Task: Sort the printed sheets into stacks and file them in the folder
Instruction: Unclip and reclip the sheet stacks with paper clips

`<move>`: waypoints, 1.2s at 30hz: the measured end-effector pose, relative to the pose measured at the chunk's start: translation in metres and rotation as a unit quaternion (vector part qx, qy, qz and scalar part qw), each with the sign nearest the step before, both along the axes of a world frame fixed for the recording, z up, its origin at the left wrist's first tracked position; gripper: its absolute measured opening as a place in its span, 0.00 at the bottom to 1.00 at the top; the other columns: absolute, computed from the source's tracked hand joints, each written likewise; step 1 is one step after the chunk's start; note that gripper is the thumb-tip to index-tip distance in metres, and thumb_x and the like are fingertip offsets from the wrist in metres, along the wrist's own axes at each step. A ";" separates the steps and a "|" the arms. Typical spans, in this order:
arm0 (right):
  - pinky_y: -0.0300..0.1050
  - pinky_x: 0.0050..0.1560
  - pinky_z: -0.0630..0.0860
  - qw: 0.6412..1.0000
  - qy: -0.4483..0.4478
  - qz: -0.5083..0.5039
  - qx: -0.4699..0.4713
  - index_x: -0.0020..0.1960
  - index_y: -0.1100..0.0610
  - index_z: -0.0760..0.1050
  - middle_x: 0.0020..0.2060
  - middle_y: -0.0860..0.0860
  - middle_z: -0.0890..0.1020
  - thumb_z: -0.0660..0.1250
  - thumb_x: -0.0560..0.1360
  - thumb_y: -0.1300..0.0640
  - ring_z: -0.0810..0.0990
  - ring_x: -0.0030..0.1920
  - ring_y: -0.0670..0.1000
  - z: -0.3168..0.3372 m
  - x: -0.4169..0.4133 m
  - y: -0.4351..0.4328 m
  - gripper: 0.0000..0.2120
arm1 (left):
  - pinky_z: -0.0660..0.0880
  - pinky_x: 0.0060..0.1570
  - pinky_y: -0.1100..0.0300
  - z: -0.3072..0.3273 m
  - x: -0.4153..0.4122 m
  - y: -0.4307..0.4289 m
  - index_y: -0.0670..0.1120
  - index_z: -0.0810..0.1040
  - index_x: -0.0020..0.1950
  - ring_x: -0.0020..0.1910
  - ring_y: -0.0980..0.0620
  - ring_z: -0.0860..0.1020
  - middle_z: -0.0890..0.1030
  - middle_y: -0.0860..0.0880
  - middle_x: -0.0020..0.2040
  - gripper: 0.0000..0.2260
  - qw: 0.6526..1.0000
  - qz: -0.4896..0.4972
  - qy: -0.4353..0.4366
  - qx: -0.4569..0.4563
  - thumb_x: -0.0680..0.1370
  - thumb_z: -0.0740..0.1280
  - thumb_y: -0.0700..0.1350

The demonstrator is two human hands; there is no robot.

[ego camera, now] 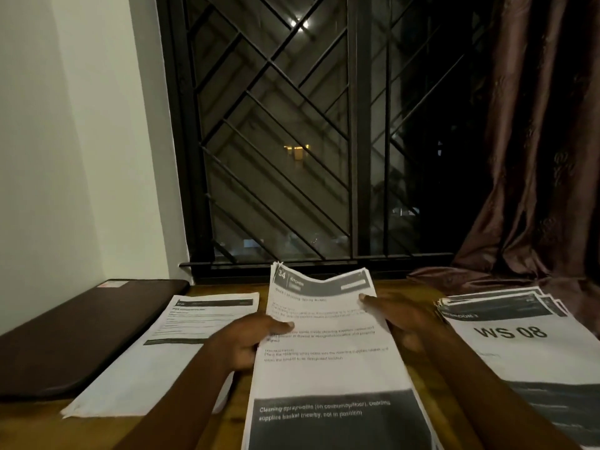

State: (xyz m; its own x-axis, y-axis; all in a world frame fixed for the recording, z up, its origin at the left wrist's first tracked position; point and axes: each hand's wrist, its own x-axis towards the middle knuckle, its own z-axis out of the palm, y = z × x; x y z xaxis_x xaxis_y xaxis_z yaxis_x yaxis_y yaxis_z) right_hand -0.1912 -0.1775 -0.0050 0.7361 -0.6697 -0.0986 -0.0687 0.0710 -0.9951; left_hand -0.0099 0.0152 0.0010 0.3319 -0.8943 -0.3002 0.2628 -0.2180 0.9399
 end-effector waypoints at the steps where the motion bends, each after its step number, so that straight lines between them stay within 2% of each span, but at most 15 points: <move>1: 0.52 0.48 0.81 0.999 -0.002 -0.042 -0.025 0.57 0.62 0.77 0.44 0.56 0.86 0.66 0.77 0.56 0.85 0.44 0.57 -0.006 0.003 -0.001 0.13 | 0.70 0.65 0.41 -0.006 0.001 0.000 0.41 0.73 0.68 0.62 0.38 0.77 0.80 0.39 0.62 0.19 1.000 -0.001 0.009 -0.002 0.77 0.64 0.32; 2: 0.50 0.43 0.81 0.995 -0.003 -0.087 -0.044 0.55 0.61 0.77 0.41 0.55 0.86 0.65 0.77 0.57 0.85 0.41 0.56 -0.012 0.006 -0.004 0.10 | 0.70 0.65 0.41 -0.012 0.001 0.000 0.42 0.74 0.67 0.62 0.38 0.77 0.80 0.38 0.61 0.19 1.000 -0.003 0.018 -0.004 0.77 0.64 0.31; 3: 0.51 0.42 0.81 0.991 -0.008 -0.119 -0.055 0.52 0.59 0.77 0.40 0.56 0.85 0.65 0.77 0.58 0.85 0.41 0.57 -0.018 0.008 -0.005 0.06 | 0.69 0.66 0.40 -0.017 0.001 0.001 0.42 0.74 0.66 0.62 0.37 0.77 0.80 0.38 0.61 0.18 1.000 -0.007 0.023 -0.004 0.76 0.65 0.31; 6: 0.59 0.53 0.79 0.985 0.001 -0.156 -0.076 0.51 0.55 0.79 0.46 0.56 0.85 0.67 0.76 0.59 0.84 0.45 0.58 -0.031 0.014 -0.011 0.05 | 0.70 0.65 0.40 -0.020 0.008 -0.004 0.43 0.75 0.65 0.61 0.38 0.78 0.80 0.38 0.61 0.19 1.000 -0.011 0.010 -0.006 0.75 0.68 0.33; 8: 0.56 0.53 0.80 0.984 0.015 -0.159 -0.079 0.54 0.55 0.78 0.48 0.54 0.84 0.68 0.76 0.58 0.84 0.47 0.56 -0.036 0.016 -0.013 0.08 | 0.72 0.63 0.40 -0.018 0.013 -0.012 0.42 0.73 0.67 0.59 0.38 0.79 0.80 0.38 0.60 0.22 1.000 0.005 0.004 -0.027 0.73 0.70 0.35; 11: 0.50 0.49 0.81 0.986 0.017 -0.143 -0.082 0.58 0.53 0.76 0.51 0.53 0.83 0.68 0.76 0.57 0.83 0.48 0.55 -0.039 0.015 -0.011 0.11 | 0.78 0.55 0.43 -0.011 0.017 -0.025 0.39 0.71 0.69 0.54 0.38 0.82 0.81 0.37 0.58 0.28 0.995 0.085 -0.016 -0.047 0.70 0.73 0.40; 14: 0.51 0.49 0.81 0.988 0.007 -0.133 -0.084 0.58 0.54 0.77 0.51 0.54 0.83 0.67 0.76 0.58 0.84 0.47 0.54 -0.040 0.011 -0.008 0.10 | 0.81 0.44 0.44 -0.012 0.017 -0.037 0.47 0.64 0.74 0.50 0.37 0.82 0.78 0.39 0.62 0.31 0.984 0.169 -0.012 -0.062 0.74 0.72 0.43; 16: 0.50 0.49 0.81 0.987 0.009 -0.135 -0.087 0.58 0.54 0.77 0.51 0.54 0.83 0.68 0.76 0.58 0.84 0.48 0.54 -0.043 0.012 -0.010 0.11 | 0.82 0.39 0.48 -0.017 0.017 -0.041 0.44 0.71 0.68 0.44 0.39 0.84 0.81 0.39 0.57 0.21 0.975 0.192 -0.080 -0.077 0.77 0.69 0.45; 18: 0.51 0.52 0.81 0.985 0.014 -0.136 -0.106 0.57 0.54 0.77 0.52 0.53 0.83 0.68 0.76 0.58 0.83 0.48 0.53 -0.045 0.014 -0.010 0.10 | 0.81 0.45 0.45 -0.025 0.016 -0.043 0.42 0.78 0.59 0.43 0.40 0.84 0.83 0.37 0.52 0.10 0.964 0.209 -0.126 -0.109 0.78 0.67 0.43; 20: 0.51 0.53 0.80 0.981 0.015 -0.147 -0.127 0.55 0.53 0.78 0.51 0.52 0.84 0.68 0.75 0.57 0.83 0.48 0.52 -0.046 0.017 -0.012 0.08 | 0.79 0.51 0.40 -0.030 0.015 -0.044 0.43 0.81 0.53 0.45 0.38 0.84 0.84 0.37 0.50 0.06 0.957 0.219 -0.135 -0.131 0.79 0.66 0.41; 22: 0.42 0.44 0.79 0.973 0.013 -0.169 -0.156 0.52 0.54 0.79 0.46 0.49 0.83 0.69 0.75 0.57 0.82 0.44 0.48 -0.044 0.018 -0.011 0.07 | 0.80 0.50 0.44 -0.032 0.014 -0.044 0.43 0.81 0.51 0.45 0.40 0.84 0.84 0.39 0.48 0.05 0.953 0.216 -0.155 -0.146 0.79 0.65 0.41; 24: 0.36 0.37 0.72 0.962 0.003 -0.199 -0.189 0.47 0.54 0.79 0.40 0.47 0.83 0.70 0.74 0.57 0.81 0.40 0.46 -0.042 0.016 -0.010 0.03 | 0.80 0.49 0.46 -0.035 0.013 -0.044 0.43 0.81 0.51 0.45 0.40 0.83 0.84 0.39 0.47 0.05 0.952 0.209 -0.158 -0.161 0.79 0.65 0.41; 26: 0.37 0.36 0.71 0.955 -0.009 -0.217 -0.204 0.44 0.54 0.79 0.39 0.47 0.83 0.72 0.72 0.58 0.81 0.40 0.48 -0.044 0.013 -0.012 0.02 | 0.80 0.50 0.46 -0.039 0.017 -0.043 0.43 0.81 0.52 0.47 0.39 0.83 0.84 0.39 0.48 0.06 0.952 0.194 -0.169 -0.166 0.79 0.65 0.41; 30: 0.36 0.35 0.68 0.938 0.000 -0.260 -0.228 0.43 0.54 0.79 0.40 0.50 0.83 0.75 0.69 0.58 0.80 0.41 0.49 -0.047 0.011 -0.017 0.05 | 0.82 0.43 0.52 -0.043 0.027 -0.042 0.41 0.80 0.56 0.43 0.42 0.84 0.84 0.37 0.48 0.10 0.963 0.145 -0.145 -0.174 0.78 0.64 0.34; 36: 0.39 0.37 0.70 0.934 0.002 -0.255 -0.252 0.38 0.54 0.77 0.33 0.49 0.81 0.76 0.68 0.59 0.78 0.37 0.50 -0.047 0.011 -0.015 0.07 | 0.81 0.35 0.58 -0.042 0.020 -0.040 0.38 0.80 0.54 0.39 0.47 0.84 0.85 0.42 0.43 0.09 0.951 0.177 -0.165 -0.191 0.78 0.63 0.32</move>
State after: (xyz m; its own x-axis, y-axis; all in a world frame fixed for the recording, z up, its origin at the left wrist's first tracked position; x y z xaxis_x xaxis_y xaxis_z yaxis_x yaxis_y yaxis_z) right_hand -0.1806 -0.1923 -0.0523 0.3089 -0.8953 0.3210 -0.1577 -0.3810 -0.9110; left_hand 0.0103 -0.0245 -0.0412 0.6519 -0.7323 0.1971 -0.0666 0.2036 0.9768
